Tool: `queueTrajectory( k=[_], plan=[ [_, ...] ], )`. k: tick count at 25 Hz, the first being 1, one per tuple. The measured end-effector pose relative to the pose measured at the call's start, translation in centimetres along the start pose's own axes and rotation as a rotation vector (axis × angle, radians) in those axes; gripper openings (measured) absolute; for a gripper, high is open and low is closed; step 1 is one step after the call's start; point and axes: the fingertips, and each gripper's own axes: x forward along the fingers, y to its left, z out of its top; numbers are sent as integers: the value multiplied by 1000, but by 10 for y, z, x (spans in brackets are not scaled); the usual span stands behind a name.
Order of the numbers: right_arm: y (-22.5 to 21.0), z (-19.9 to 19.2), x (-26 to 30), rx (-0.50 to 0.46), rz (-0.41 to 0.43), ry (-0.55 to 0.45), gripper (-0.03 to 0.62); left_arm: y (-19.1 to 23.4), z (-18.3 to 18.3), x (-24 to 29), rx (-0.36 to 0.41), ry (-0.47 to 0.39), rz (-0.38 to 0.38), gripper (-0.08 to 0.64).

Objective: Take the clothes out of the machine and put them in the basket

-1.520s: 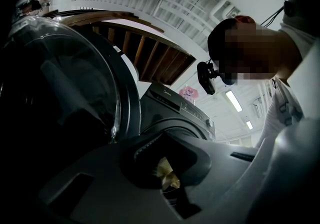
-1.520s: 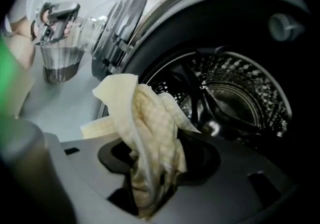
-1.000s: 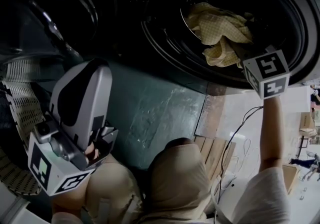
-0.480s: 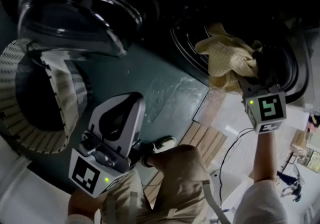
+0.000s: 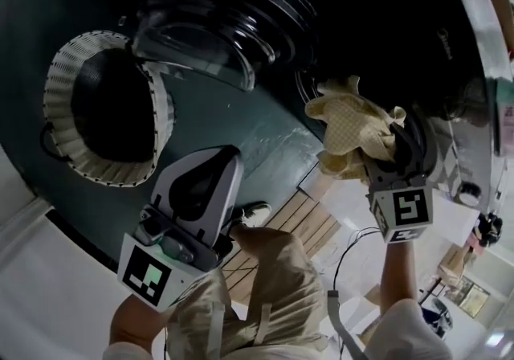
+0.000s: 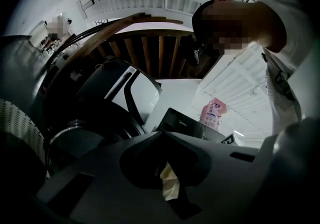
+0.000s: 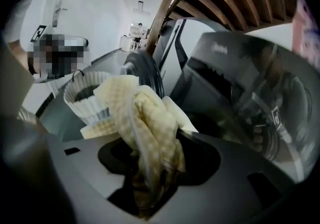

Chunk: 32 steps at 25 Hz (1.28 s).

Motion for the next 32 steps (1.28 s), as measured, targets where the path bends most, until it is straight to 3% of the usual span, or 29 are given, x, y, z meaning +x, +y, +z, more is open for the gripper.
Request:
queueTrajectory(
  k=[3, 9, 15, 24, 32],
  plan=[
    [11, 33, -22, 22, 40, 0, 225, -6, 43, -8, -11, -2, 40, 14],
    [16, 104, -73, 73, 98, -38, 225, -22, 119, -34, 51, 8, 129, 14],
    [15, 158, -126, 103, 199, -94, 225, -57, 183, -62, 116, -8, 283, 14],
    [65, 294, -195, -32, 410, -243, 225, -79, 294, -160, 202, -193, 584, 14],
    [144, 438, -232, -129, 515, -366, 227, -42, 373, -274, 187, -348, 775, 14]
  ],
)
